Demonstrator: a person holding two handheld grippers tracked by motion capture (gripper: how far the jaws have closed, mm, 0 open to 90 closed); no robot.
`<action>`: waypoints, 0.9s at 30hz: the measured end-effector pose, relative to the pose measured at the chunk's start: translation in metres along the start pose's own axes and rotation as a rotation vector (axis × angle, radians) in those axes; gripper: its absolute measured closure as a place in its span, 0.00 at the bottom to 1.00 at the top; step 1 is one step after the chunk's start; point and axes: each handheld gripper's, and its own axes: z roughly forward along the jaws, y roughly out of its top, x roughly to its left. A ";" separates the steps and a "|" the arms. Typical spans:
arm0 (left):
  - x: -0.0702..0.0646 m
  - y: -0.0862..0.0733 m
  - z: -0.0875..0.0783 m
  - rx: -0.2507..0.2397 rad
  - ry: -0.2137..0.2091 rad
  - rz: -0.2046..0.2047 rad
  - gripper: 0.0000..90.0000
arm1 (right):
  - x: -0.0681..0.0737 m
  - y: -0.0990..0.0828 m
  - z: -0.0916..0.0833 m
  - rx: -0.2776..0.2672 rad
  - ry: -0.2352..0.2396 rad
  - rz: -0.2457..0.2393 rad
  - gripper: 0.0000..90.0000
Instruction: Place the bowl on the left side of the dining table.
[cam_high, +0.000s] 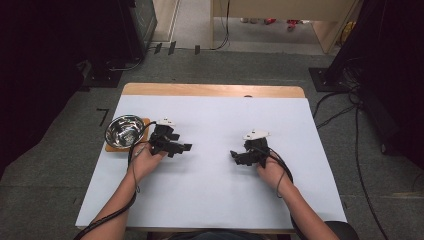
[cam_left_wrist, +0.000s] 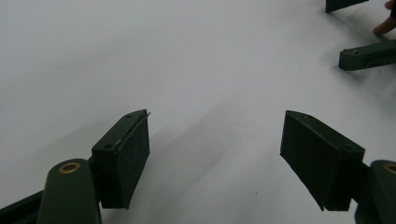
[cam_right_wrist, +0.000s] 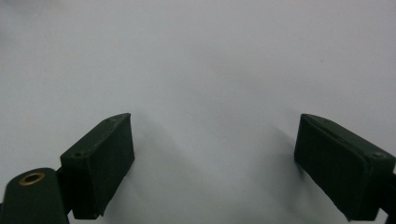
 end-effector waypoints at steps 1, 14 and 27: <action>-0.001 -0.001 0.002 0.004 0.001 0.003 0.27 | 0.000 0.000 0.000 0.000 0.000 0.000 0.13; -0.014 -0.003 0.019 0.009 0.008 0.108 0.25 | 0.000 0.000 0.000 0.000 0.000 0.001 0.13; -0.021 -0.011 0.025 -0.009 0.009 0.225 0.13 | 0.000 0.000 0.000 -0.001 -0.001 -0.002 0.13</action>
